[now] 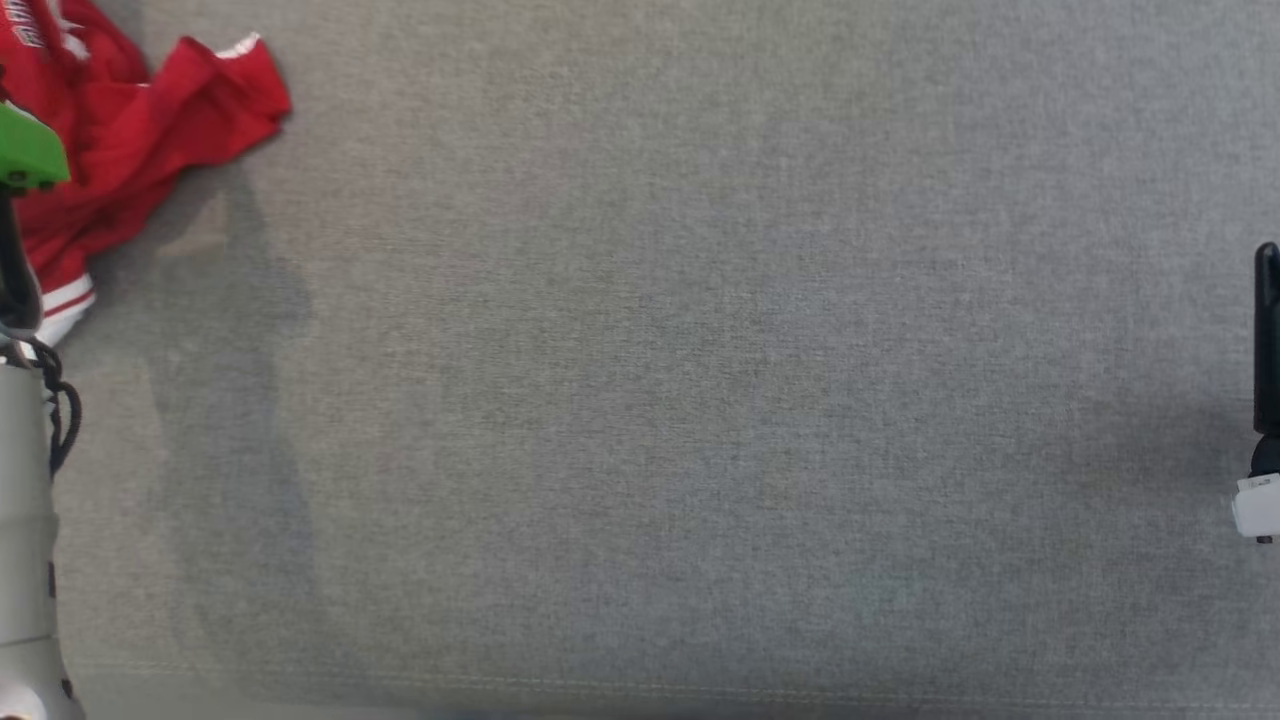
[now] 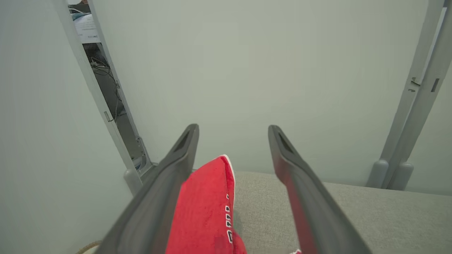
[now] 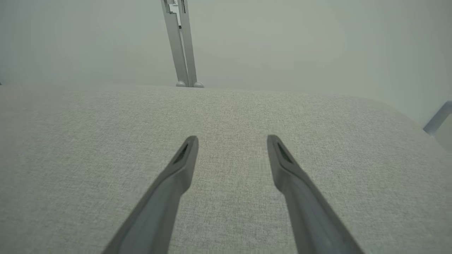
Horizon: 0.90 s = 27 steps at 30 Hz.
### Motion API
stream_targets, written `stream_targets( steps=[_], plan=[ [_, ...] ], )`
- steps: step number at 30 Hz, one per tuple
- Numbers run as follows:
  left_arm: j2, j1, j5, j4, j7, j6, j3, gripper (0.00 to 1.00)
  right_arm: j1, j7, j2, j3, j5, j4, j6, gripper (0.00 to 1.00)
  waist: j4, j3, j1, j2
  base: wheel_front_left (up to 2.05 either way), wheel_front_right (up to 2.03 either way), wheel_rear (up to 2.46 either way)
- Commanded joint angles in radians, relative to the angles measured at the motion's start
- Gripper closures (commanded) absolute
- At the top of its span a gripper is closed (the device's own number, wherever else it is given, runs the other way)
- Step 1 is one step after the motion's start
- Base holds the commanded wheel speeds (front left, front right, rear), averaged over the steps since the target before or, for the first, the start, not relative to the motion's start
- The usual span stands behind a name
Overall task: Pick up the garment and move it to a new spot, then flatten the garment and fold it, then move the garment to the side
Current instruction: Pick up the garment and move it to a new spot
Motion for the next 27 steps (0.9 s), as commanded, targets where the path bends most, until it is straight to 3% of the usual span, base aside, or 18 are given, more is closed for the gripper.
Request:
stream_targets(
  steps=[1,5,15,17,18,19,20,27],
  plan=[
    [0.015,-0.028,-0.005,0.033,0.005,-0.005,0.006,0.0,-0.013,-0.004,-0.005,-0.006,0.005,-0.008,0.0,0.0,-0.077,0.1,0.0,-0.0001,0.0,0.0,0.0],
    [0.031,-0.074,-0.016,0.14,0.025,-0.009,0.01,0.0,-0.019,-0.006,-0.013,-0.018,0.012,-0.011,0.0,0.0,-0.087,0.121,0.0,-0.0001,0.0,0.0,0.0],
    [0.066,-0.121,-0.005,0.371,0.078,0.039,0.007,0.0,-0.021,-0.002,-0.01,-0.022,0.011,-0.023,0.0,0.0,-0.092,0.131,0.0,-0.0001,0.0,0.0,0.0],
    [0.064,-0.126,-0.015,0.405,0.086,0.028,0.006,0.0,-0.022,-0.002,-0.009,-0.02,0.014,-0.023,0.0,0.0,-0.09,0.13,0.0,-0.0001,0.0,0.0,0.0],
    [0.063,-0.125,-0.016,0.424,0.092,0.022,0.003,0.05,-0.022,-0.003,-0.008,-0.016,0.016,-0.021,0.0,0.0,-0.089,0.13,0.0,-0.0001,0.0,0.0,0.0],
    [0.063,-0.128,-0.017,0.435,0.091,0.02,0.001,0.65,-0.023,-0.003,-0.009,-0.015,0.018,-0.02,0.0,0.0,-0.088,0.129,0.0,-0.0001,0.0,0.0,0.0],
    [0.065,-0.134,-0.016,0.449,0.087,0.014,-0.002,1.0,-0.024,-0.004,-0.009,-0.012,0.02,-0.019,0.0,0.0,-0.087,0.129,0.0,-0.0001,0.0,0.0,0.0],
    [0.087,-0.159,-0.008,0.511,-0.006,-0.013,-0.014,1.0,-0.031,-0.018,-0.006,0.005,0.023,0.005,0.0,0.0,-0.086,0.106,0.0,-0.0001,0.0,0.0,0.0]
  ],
)
